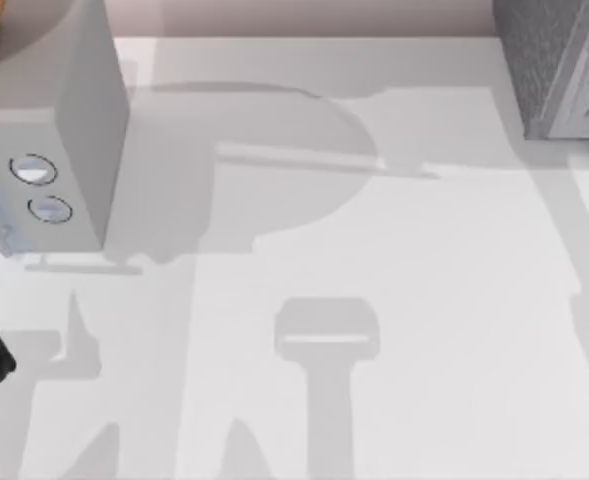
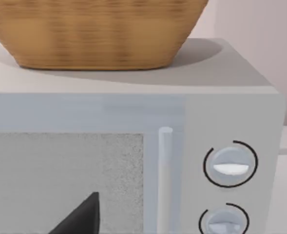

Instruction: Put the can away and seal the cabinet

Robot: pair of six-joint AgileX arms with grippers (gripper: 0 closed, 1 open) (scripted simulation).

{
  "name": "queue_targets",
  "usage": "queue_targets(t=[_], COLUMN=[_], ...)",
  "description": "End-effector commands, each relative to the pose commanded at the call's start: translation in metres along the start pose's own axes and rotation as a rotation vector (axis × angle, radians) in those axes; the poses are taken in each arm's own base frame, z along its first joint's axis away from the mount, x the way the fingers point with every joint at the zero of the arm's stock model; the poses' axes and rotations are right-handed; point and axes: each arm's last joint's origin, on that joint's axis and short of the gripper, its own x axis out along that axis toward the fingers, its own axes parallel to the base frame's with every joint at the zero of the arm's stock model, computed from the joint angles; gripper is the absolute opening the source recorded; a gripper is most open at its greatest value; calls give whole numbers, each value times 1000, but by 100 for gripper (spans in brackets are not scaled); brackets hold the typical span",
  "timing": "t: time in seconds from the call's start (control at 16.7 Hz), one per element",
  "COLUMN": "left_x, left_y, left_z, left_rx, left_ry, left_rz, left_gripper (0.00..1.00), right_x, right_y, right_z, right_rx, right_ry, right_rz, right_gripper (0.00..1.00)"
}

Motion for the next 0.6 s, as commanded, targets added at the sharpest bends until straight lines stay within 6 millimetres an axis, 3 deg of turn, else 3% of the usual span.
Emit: queue_targets(t=[0.24,0.6], left_x=[0,0], left_y=[0,0], left_z=[0,0], left_rx=[0,0], left_ry=[0,0], left_rz=[0,0], left_gripper=[100,100], right_x=[21,33], right_y=[-3,-10], right_z=[-2,-1], right_rx=[2,-1], right_ry=[-4,-35], right_rz=[-4,-16], right_gripper=[0,0])
